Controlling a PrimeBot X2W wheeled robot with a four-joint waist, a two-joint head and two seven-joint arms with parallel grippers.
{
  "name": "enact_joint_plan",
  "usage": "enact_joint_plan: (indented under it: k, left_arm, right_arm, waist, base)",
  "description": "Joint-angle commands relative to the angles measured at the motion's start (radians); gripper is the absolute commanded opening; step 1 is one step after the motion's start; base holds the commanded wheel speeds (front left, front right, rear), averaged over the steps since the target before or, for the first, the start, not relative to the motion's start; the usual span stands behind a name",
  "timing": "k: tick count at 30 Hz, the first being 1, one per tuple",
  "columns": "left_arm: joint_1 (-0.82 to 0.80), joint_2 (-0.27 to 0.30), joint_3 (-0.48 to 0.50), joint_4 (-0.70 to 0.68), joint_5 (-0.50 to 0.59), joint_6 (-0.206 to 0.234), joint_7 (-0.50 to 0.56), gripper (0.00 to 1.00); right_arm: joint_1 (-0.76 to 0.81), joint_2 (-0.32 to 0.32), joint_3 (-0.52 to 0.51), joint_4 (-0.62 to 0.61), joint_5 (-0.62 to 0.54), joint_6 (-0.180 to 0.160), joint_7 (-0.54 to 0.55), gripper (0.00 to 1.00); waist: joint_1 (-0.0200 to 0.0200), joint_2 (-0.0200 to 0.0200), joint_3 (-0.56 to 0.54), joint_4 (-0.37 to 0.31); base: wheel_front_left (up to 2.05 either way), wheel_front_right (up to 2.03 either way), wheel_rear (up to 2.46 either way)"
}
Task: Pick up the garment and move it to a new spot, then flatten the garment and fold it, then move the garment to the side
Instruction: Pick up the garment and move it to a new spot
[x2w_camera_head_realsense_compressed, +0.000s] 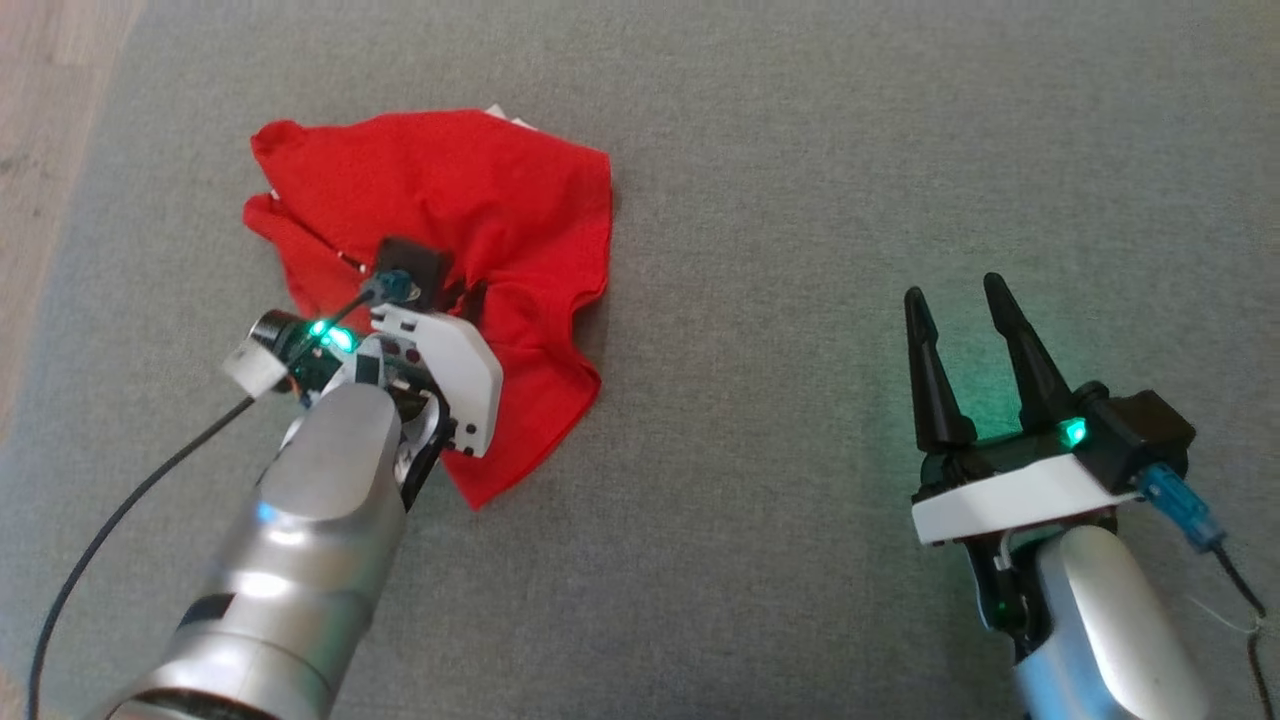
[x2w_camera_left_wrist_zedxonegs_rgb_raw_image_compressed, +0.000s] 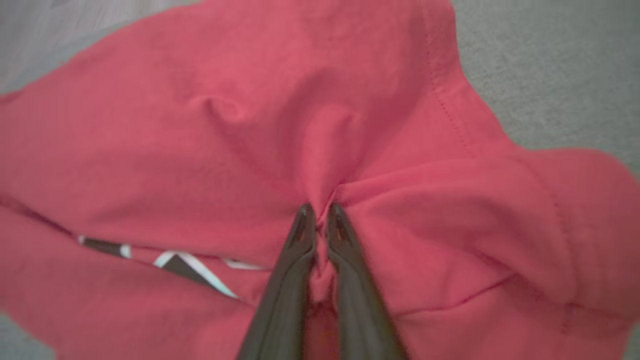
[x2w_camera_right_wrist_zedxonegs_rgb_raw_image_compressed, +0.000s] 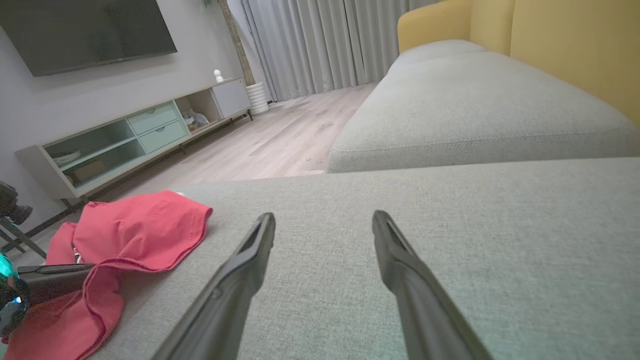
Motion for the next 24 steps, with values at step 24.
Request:
enact_joint_plan:
  k: [24]
  left_arm:
    - [-0.179,0.003,-0.138,-0.258,-0.159,0.025,-0.239,0.0]
  right_arm:
    - [-0.043,-0.001,0.123,-0.07,0.151,-0.002,-0.012,1.0]
  waist:
    - [0.0,0.0,-0.072,-0.354]
  base:
    - [0.0,0.0,0.0]
